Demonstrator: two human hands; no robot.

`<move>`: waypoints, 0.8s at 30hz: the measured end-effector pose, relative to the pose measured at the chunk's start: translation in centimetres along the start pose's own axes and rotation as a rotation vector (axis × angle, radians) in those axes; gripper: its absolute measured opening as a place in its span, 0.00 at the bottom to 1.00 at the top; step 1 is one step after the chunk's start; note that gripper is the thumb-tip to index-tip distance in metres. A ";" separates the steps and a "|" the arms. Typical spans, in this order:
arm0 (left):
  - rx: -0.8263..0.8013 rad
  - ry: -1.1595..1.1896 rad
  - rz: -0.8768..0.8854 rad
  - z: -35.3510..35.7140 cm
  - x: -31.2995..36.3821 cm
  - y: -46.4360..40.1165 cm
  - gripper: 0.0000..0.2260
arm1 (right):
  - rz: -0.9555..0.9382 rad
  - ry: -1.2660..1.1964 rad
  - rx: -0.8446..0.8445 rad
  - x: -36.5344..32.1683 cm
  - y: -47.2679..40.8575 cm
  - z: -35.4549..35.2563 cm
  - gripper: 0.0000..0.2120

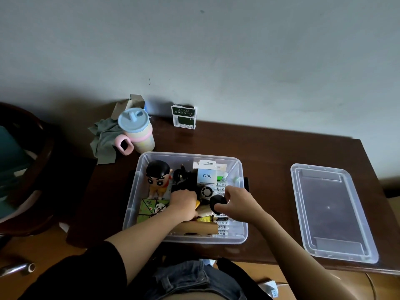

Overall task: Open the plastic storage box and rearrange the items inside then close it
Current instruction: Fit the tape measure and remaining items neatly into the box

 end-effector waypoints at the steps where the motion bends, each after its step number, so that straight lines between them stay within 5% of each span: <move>1: -0.009 0.047 0.002 -0.3 -0.2 0.0 0.12 | 0.011 -0.035 0.020 0.2 0.1 -0.2 0.16; 9: -0.338 0.229 0.050 -2.6 -1.9 0.3 0.16 | 0.054 -0.238 0.103 1.4 -0.1 -1.1 0.14; 19: -0.509 0.844 0.010 -2.7 -6.8 0.7 0.09 | 0.047 -0.205 -0.155 -0.5 -0.7 2.9 0.11; 24: -0.575 1.124 0.007 -1.5 -7.6 1.1 0.24 | -0.026 -0.180 -0.071 -2.9 -1.5 2.2 0.13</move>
Point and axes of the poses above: each hand's wrist, its own y-axis away from the middle knuckle, its own z-axis out of the palm, x = y × z, the point moved 9 cm from there along -y, towards the middle knuckle, and after that the axes turned 13 degrees about -z, right-handed, at the moved point
